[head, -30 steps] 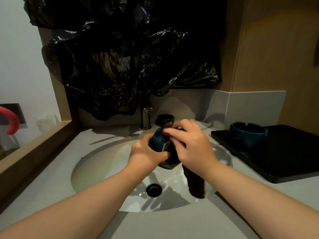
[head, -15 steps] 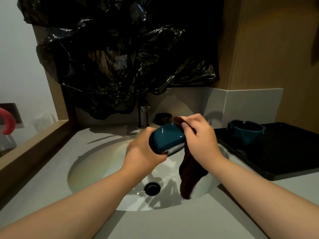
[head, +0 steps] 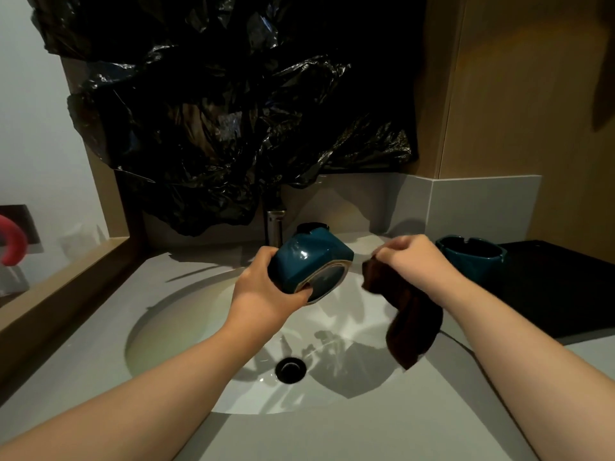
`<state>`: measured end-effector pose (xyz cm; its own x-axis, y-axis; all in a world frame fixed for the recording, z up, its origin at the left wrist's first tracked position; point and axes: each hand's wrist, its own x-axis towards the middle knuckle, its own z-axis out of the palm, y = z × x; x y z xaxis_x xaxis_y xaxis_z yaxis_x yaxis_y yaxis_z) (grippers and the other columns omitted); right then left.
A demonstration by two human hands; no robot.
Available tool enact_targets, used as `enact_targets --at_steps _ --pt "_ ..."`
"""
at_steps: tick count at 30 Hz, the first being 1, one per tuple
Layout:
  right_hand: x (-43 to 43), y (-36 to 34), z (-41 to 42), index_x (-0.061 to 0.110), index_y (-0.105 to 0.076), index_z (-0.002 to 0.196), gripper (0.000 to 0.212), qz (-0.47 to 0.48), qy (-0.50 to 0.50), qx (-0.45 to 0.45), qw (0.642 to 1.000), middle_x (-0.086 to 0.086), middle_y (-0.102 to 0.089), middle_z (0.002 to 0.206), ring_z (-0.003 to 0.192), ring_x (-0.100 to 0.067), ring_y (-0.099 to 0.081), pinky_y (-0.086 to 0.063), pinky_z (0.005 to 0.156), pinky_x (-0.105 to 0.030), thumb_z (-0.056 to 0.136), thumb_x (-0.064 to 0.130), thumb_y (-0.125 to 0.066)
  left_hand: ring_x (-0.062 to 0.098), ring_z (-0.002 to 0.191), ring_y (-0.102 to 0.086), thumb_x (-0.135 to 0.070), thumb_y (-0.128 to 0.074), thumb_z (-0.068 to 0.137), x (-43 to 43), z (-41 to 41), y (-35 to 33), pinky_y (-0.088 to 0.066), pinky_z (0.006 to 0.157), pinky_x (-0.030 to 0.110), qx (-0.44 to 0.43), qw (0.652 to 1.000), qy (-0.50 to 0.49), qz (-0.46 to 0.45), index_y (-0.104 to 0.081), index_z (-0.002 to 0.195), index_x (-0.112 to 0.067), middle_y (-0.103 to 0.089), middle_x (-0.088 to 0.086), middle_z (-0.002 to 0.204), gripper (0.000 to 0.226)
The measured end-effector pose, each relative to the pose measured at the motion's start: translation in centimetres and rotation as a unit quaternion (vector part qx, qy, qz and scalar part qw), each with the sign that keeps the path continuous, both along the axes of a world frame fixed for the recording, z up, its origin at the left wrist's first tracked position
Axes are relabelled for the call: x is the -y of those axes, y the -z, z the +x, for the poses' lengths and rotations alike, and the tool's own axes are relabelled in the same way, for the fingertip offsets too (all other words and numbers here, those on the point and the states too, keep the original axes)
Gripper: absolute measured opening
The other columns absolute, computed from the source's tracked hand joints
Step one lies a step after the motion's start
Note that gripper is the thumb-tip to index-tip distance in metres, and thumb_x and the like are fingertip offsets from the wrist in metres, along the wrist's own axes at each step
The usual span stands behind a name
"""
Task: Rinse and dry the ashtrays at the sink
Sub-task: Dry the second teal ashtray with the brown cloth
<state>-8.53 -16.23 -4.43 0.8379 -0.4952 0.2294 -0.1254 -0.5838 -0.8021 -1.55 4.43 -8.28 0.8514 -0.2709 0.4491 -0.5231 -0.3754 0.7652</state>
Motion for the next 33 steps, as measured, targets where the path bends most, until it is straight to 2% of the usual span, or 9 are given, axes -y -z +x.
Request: enact_targets --at_steps 3,6,8,14,19,23,26,30,33 --pt "0.1 -0.2 -0.5 0.046 -0.040 0.127 0.055 -0.109 -0.146 -0.151 0.972 0.004 -0.068 0.091 0.088 -0.010 -0.064 -0.050 0.083 -0.025 0.079 0.050 -0.067 0.012 0.096 -0.055 -0.022 -0.083 0.070 0.2 0.1 0.0 -0.045 0.074 0.018 -0.016 1.000 0.006 0.002 -0.045 0.108 -0.031 -0.056 -0.008 0.104 0.054" --pt "-0.5 -0.1 -0.4 0.053 -0.024 0.138 0.077 -0.136 -0.202 -0.152 0.958 0.017 -0.058 0.108 0.105 -0.008 -0.057 -0.047 0.092 -0.025 0.076 0.052 -0.070 0.008 0.092 -0.061 -0.017 -0.085 0.067 0.3 0.0 0.2 -0.050 0.076 0.020 -0.048 0.997 0.055 -0.020 -0.050 0.101 -0.031 -0.062 -0.010 0.100 0.051" --pt "-0.3 -0.1 -0.3 0.048 -0.032 0.138 0.077 -0.123 -0.216 -0.126 0.960 0.018 -0.060 0.113 0.108 -0.009 -0.057 -0.046 0.094 -0.026 0.074 0.048 -0.074 0.006 0.092 -0.063 -0.013 -0.085 0.066 0.3 -0.2 0.3 -0.053 0.079 0.022 -0.074 0.992 0.099 -0.031 -0.050 0.097 -0.035 -0.064 -0.011 0.099 0.052" --pt "-0.7 -0.1 -0.5 0.040 -0.051 0.119 0.058 -0.132 -0.199 -0.077 0.968 0.010 -0.071 0.085 0.077 -0.003 -0.068 -0.056 0.071 -0.019 0.071 0.030 -0.081 0.002 0.097 -0.060 -0.011 -0.084 0.068 0.4 0.1 0.6 -0.051 0.080 0.016 -0.067 0.989 0.131 0.012 -0.046 0.107 -0.036 -0.061 -0.013 0.106 0.061" --pt "-2.3 0.1 -0.7 0.040 -0.047 0.123 0.062 -0.346 -0.126 -0.052 0.928 0.014 -0.063 0.081 0.075 -0.006 -0.062 -0.057 0.067 -0.028 0.068 0.034 -0.076 0.000 0.110 -0.047 -0.028 -0.084 0.068 0.5 -0.5 0.5 -0.036 0.080 0.003 0.070 0.985 0.077 0.140 -0.039 0.133 -0.034 -0.049 -0.017 0.124 0.079" --pt "-2.9 0.7 -0.6 0.040 -0.043 0.123 0.059 -0.447 -0.116 -0.044 0.886 0.012 -0.064 0.092 0.084 -0.011 -0.060 -0.056 0.070 -0.031 0.071 0.040 -0.069 0.006 0.104 -0.052 -0.031 -0.079 0.073 0.8 -1.4 0.3 -0.048 0.083 0.020 0.131 0.969 0.062 0.202 -0.041 0.132 -0.035 -0.054 -0.014 0.122 0.071" --pt "-3.5 1.2 -0.1 0.037 -0.042 0.122 0.054 -0.484 -0.113 -0.010 0.868 0.011 -0.064 0.095 0.087 -0.014 -0.062 -0.054 0.069 -0.030 0.075 0.043 -0.067 0.006 0.089 -0.050 -0.032 -0.076 0.074 0.7 -1.3 0.1 -0.046 0.073 0.020 0.126 0.965 0.035 0.227 -0.043 0.127 -0.034 -0.058 -0.013 0.111 0.062" --pt "-2.6 -0.3 -0.7 0.038 -0.048 0.121 0.057 -0.298 -0.140 -0.086 0.940 0.010 -0.063 0.079 0.075 -0.009 -0.063 -0.055 0.069 -0.031 0.072 0.040 -0.076 0.007 0.087 -0.051 -0.033 -0.076 0.074 0.6 -1.1 0.0 -0.043 0.070 0.019 0.090 0.974 0.019 0.205 -0.044 0.126 -0.033 -0.054 -0.016 0.098 0.062" --pt "-0.9 -1.8 -1.2 0.028 -0.069 0.095 0.023 -0.140 -0.072 0.002 0.987 0.006 -0.066 0.081 0.080 -0.010 -0.063 -0.050 0.070 -0.025 0.075 0.039 -0.075 0.009 0.089 -0.052 -0.033 -0.076 0.073 0.5 -1.0 0.0 -0.043 0.071 0.020 0.073 0.977 0.017 0.199 -0.043 0.128 -0.034 -0.052 -0.016 0.096 0.063"
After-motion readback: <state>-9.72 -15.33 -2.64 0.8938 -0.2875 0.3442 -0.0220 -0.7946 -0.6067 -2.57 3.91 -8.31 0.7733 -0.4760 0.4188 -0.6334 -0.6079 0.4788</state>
